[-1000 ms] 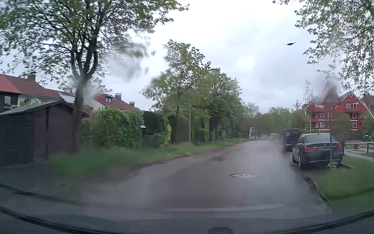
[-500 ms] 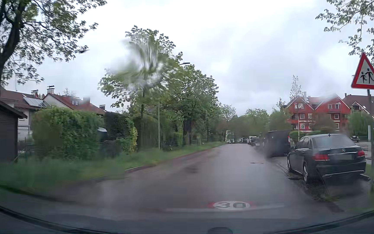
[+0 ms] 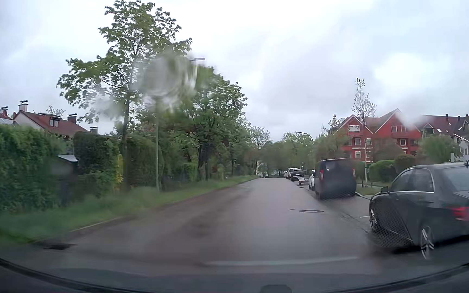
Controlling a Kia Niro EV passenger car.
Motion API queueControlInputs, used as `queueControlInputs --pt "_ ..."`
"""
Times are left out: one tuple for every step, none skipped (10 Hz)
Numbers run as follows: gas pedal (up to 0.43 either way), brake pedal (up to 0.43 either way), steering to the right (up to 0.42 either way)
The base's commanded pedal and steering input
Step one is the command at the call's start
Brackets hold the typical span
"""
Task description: Follow the waypoints while adhering to traffic rules and regulations
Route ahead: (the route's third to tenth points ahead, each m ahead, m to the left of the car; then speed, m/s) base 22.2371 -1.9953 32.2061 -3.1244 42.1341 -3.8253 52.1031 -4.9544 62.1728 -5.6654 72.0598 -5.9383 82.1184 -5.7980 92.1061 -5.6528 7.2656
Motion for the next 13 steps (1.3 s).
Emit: queueControlInputs --pt "0.157 0.000 0.071" --pt "0.157 0.000 0.070" --pt "0.157 0.000 0.067" --pt "0.157 0.000 0.063" --pt "0.157 0.000 0.056" --pt "0.157 0.000 0.046" --pt "0.157 0.000 0.036" --pt "0.157 0.000 0.030" --pt "0.157 0.000 0.024" --pt "0.157 0.000 0.019" --pt "0.157 0.000 0.015" --pt "0.157 0.000 0.013" --pt "0.157 0.000 0.012"
